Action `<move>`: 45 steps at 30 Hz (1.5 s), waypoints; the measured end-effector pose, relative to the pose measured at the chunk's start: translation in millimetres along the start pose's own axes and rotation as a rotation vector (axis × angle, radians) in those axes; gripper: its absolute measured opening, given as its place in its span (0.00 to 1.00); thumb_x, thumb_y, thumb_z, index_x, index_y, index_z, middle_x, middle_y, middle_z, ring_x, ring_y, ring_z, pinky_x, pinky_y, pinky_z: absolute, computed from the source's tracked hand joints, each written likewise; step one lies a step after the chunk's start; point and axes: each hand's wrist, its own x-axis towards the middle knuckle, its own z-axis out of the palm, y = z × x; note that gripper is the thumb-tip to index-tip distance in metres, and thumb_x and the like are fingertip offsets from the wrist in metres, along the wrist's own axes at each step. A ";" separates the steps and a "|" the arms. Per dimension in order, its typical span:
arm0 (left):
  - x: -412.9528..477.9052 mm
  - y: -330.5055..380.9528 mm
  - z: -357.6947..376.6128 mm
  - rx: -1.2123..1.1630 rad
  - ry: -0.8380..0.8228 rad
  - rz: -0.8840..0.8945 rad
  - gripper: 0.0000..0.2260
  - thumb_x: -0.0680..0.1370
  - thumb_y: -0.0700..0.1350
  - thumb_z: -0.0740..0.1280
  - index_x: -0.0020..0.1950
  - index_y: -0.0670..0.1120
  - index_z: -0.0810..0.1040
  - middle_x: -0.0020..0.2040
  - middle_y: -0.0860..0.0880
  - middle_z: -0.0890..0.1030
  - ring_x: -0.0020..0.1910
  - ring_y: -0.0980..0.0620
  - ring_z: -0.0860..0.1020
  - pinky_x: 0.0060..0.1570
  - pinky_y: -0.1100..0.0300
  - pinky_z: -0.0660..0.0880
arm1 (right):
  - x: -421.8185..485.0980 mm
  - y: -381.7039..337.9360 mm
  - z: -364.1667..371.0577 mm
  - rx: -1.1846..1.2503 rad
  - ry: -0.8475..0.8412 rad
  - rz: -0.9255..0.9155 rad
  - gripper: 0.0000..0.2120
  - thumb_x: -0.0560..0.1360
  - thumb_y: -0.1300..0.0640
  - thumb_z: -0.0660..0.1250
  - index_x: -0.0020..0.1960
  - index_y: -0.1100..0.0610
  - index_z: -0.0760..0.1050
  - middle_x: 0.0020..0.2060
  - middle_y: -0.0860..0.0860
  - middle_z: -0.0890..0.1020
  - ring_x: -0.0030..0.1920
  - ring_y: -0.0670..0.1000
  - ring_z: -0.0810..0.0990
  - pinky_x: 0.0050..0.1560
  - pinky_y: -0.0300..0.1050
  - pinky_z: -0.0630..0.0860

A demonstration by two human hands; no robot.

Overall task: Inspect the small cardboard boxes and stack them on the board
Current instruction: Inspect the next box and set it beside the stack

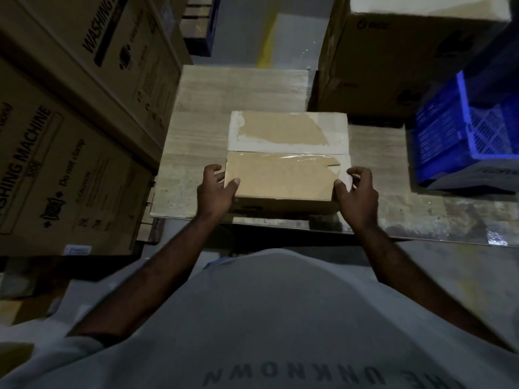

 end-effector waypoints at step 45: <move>7.6 -21.4 7.8 -0.992 -0.494 -0.778 0.36 0.75 0.66 0.69 0.77 0.48 0.68 0.73 0.36 0.71 0.66 0.24 0.72 0.58 0.34 0.76 | 168.2 -160.4 102.7 -0.879 -0.667 -0.461 0.33 0.79 0.27 0.57 0.59 0.58 0.76 0.55 0.58 0.81 0.55 0.62 0.79 0.59 0.54 0.75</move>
